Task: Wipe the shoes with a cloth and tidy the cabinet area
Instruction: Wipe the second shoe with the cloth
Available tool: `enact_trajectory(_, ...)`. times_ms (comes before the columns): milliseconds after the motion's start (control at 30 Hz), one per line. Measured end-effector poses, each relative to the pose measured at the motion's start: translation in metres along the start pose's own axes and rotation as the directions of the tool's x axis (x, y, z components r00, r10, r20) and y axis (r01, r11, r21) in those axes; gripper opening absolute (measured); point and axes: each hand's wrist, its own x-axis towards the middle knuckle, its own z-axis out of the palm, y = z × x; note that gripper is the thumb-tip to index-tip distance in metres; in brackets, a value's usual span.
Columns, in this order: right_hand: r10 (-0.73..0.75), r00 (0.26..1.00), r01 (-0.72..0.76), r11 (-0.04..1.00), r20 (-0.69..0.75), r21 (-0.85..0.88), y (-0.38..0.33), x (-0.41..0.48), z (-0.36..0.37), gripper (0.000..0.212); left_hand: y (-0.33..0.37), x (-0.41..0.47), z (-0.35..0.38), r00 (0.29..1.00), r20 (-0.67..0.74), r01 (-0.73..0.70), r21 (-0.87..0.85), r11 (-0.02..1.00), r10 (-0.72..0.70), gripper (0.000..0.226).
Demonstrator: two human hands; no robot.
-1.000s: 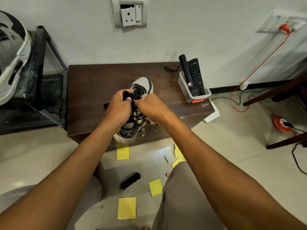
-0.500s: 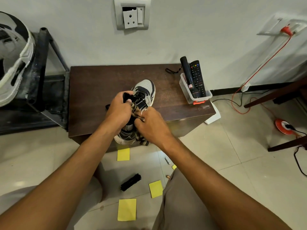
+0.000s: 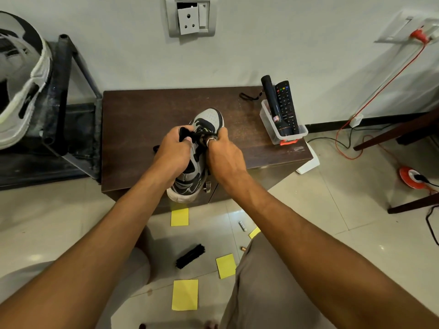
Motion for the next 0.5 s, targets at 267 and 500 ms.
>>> enact_trajectory(267, 0.08, 0.924, -0.315, 0.714, 0.375, 0.625, -0.004, 0.002, -0.03, 0.031, 0.007, -0.007, 0.001, 1.0, -0.011, 0.0, -0.007, 1.0, 0.0, 0.031)
enact_trajectory(500, -0.003, 0.87, -0.455, 0.377, 0.493, 0.806, 0.005, -0.032, -0.03, 0.015, 0.009, -0.011, 0.0, 0.999, -0.039, 0.008, -0.031, 0.999, -0.01, 0.03)
